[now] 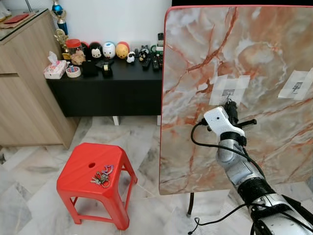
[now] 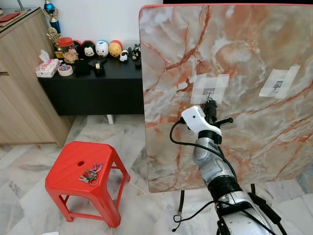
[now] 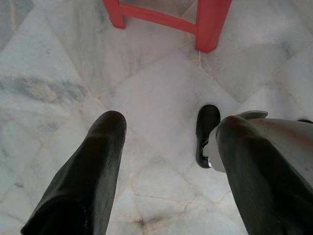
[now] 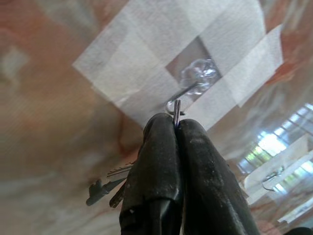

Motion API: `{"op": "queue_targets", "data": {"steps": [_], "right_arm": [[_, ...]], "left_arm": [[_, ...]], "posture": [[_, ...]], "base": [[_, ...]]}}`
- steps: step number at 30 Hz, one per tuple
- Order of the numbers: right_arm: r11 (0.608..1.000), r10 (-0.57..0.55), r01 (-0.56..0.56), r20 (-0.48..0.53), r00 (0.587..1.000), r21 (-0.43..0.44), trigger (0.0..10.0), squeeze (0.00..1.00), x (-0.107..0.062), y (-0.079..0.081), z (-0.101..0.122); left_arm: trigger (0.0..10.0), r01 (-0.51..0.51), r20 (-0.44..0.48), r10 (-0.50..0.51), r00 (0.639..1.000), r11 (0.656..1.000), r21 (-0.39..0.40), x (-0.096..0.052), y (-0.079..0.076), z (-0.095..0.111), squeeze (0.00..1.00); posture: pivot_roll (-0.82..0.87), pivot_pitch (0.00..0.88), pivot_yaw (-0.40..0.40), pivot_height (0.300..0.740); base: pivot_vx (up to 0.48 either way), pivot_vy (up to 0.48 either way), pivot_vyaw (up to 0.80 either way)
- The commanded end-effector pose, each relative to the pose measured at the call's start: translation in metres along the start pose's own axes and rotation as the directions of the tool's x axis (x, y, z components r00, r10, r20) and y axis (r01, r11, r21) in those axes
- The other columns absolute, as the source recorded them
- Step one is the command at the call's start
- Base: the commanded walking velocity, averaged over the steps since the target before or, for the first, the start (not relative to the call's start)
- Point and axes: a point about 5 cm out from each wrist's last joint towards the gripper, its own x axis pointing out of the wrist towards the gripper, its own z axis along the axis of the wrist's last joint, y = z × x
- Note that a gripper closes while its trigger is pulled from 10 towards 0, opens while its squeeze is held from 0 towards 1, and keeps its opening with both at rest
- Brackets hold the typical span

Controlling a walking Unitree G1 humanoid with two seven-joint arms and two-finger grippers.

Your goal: Hang keys on a hook

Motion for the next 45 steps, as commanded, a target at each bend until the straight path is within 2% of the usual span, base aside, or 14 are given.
{"op": "queue_targets", "data": {"steps": [1,10,15,16,17,18,20,29,31,32,38,41,43,45], "right_arm": [[1.0,-0.001,0.0,0.023,1.0,0.007,10.0,0.0,0.005,-0.003,0.007],[1.0,0.022,-0.022,0.02,1.0,0.008,10.0,0.0,0.005,-0.001,0.007],[0.998,0.033,-0.033,0.007,0.999,0.052,10.0,0.0,0.005,0.0,0.005],[0.998,0.034,-0.034,0.007,0.999,0.06,10.0,0.61,0.005,0.0,0.005],[0.997,0.035,-0.035,0.008,0.999,0.065,10.0,0.61,0.005,0.0,0.005],[0.997,0.035,-0.035,0.008,0.999,0.068,10.0,0.97,0.005,0.0,0.005],[0.997,0.035,-0.036,0.012,0.999,0.073,10.0,1.0,0.003,0.001,0.006],[0.991,0.045,-0.054,0.081,0.996,0.122,10.0,1.0,-0.004,0.003,0.01],[0.983,0.068,-0.084,0.098,0.993,0.163,10.0,0.94,-0.009,0.006,0.01],[0.978,0.081,-0.099,0.1,0.992,0.186,10.0,0.0,-0.012,0.008,0.008],[0.946,0.181,-0.196,0.08,0.98,0.257,10.0,0.0,-0.033,0.016,-0.013],[0.879,0.278,-0.223,-0.074,0.958,0.422,10.0,0.0,-0.047,0.026,-0.042],[0.8,0.35,-0.13,-0.279,0.894,0.586,10.0,0.0,-0.064,0.033,-0.08],[0.746,0.429,-0.035,-0.44,0.789,0.665,10.0,0.0,-0.087,0.041,-0.115]], "left_arm": [[10.0,0.005,0.0,-0.005,1.0,1.0,0.003,0.002,-0.004,0.004,0.0],[10.0,0.008,0.006,-0.008,1.0,1.0,0.004,0.003,-0.006,0.008,0.0],[10.0,0.007,0.008,-0.007,1.0,1.0,0.006,0.004,-0.006,0.01,0.0],[10.0,0.007,0.008,-0.007,1.0,1.0,0.007,0.004,-0.006,0.01,0.0],[10.0,0.007,0.008,-0.007,1.0,1.0,0.007,0.004,-0.006,0.01,0.0],[10.0,0.007,0.008,-0.007,1.0,1.0,0.007,0.003,-0.005,0.01,0.0],[10.0,0.007,0.007,-0.007,1.0,1.0,0.007,0.003,-0.005,0.009,0.0],[10.0,0.008,0.0,-0.008,1.0,1.0,0.008,0.002,-0.004,0.006,0.0],[10.0,0.008,-0.002,-0.008,1.0,1.0,0.009,0.002,-0.004,0.005,0.0],[10.0,0.008,-0.003,-0.008,1.0,1.0,0.009,0.002,-0.004,0.005,0.0],[10.0,0.005,-0.008,-0.005,1.0,1.0,0.008,0.001,-0.001,0.001,0.0],[10.0,0.004,-0.009,-0.004,1.0,1.0,0.008,0.0,-0.001,0.0,0.0],[10.0,0.005,-0.01,-0.005,1.0,1.0,0.011,0.0,-0.002,0.0,0.0],[10.0,0.006,-0.011,-0.006,1.0,1.0,0.015,0.0,-0.002,-0.001,0.0]], "posture": [[0.07,0.0,-0.03,0.74],[0.07,0.0,-0.03,0.74],[0.07,0.0,-0.03,0.74],[0.07,0.0,-0.03,0.74],[0.07,0.0,-0.03,0.74],[0.07,0.0,-0.03,0.74],[0.07,0.0,-0.03,0.74],[0.07,0.0,-0.031,0.74],[0.07,0.0,-0.03,0.74],[0.07,0.0,-0.032,0.74],[0.07,0.0,-0.037,0.74],[0.06,0.0,-0.036,0.74],[0.06,0.0,-0.031,0.74],[0.05,0.0,-0.025,0.74]], "base": [[0.0,0.0,0.0],[0.0,0.0,0.0],[0.0,0.0,0.0],[0.0,0.0,0.0],[0.0,0.0,0.0],[0.0,0.0,0.0],[0.0,0.0,0.0],[0.0,0.0,0.0],[0.0,0.0,0.0],[0.0,0.0,0.0],[0.0,0.0,0.0],[0.0,0.0,0.0],[0.0,0.0,0.0],[0.0,0.0,0.0]]}}
